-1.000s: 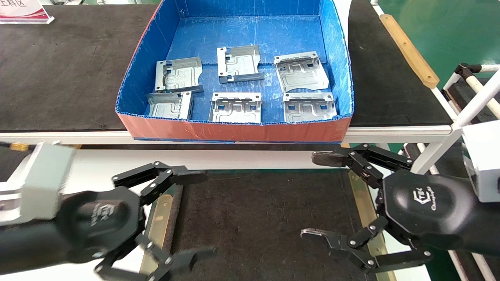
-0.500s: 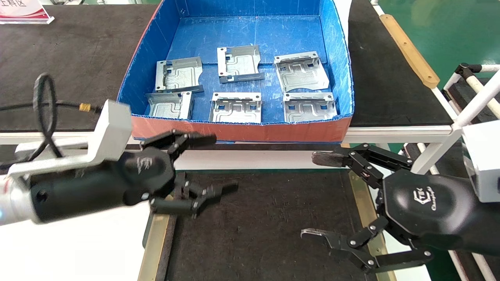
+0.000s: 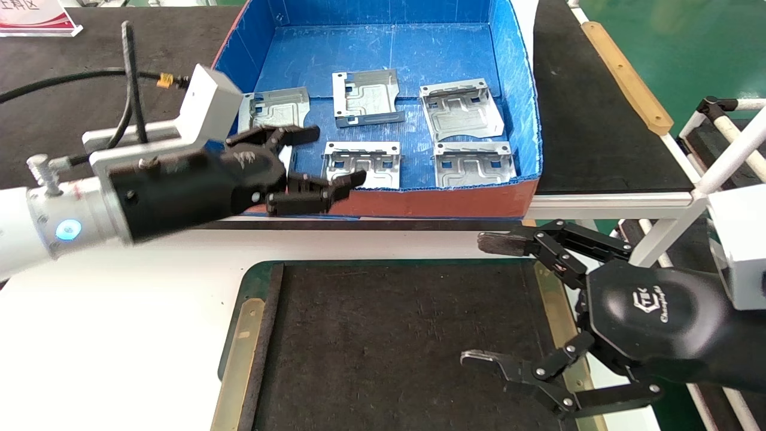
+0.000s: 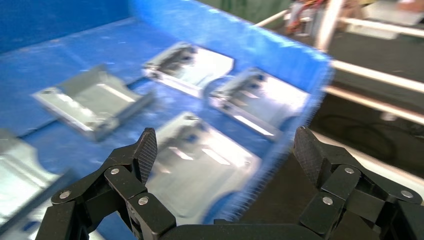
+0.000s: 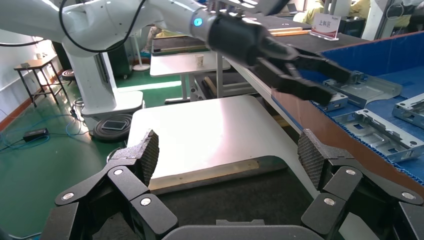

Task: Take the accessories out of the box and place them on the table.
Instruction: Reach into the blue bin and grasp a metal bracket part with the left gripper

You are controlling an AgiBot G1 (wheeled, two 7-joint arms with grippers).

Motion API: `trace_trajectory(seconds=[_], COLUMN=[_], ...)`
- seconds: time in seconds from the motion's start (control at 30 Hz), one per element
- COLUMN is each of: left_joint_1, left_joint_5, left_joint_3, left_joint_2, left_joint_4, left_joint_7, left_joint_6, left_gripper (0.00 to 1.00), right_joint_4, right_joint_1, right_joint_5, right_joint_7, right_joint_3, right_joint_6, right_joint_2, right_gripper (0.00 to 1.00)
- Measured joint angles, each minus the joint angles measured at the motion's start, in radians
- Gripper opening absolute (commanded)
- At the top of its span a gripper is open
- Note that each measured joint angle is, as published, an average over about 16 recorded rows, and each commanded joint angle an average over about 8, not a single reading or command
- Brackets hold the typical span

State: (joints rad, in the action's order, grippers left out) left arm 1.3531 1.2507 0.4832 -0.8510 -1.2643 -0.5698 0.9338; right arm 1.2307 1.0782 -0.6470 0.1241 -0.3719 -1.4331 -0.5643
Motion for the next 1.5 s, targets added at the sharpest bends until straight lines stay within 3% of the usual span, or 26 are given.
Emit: trace_trajectory(seconds=[0.73,1.13,1.5], left_joint_1=[0.276,0.347,0.379], left_joint_5=[0.354,0.439,0.459], left_joint_3=[0.144,0.180,0.224], left_joint_2=[-0.320,-0.449,-0.498], left_joint_4=[0.462,0.671,0.771], left_joint_7=[-0.117,-0.145,-0.182], left_joint_6=[-0.263,-0.377,-0.432], left_gripper=[1.00,1.00,1.00], right_joint_4=[0.000,0.000,0.000], right_joint_1=[0.000,0.000,0.000], right_joint_5=[0.000,0.000,0.000], right_joint_7=[0.000,0.000,0.000], right_joint_3=[0.000,0.000,0.000], right_joint_6=[0.000,0.000,0.000], right_joint_2=[0.000,0.000,0.000], right_gripper=[1.00,1.00,1.00])
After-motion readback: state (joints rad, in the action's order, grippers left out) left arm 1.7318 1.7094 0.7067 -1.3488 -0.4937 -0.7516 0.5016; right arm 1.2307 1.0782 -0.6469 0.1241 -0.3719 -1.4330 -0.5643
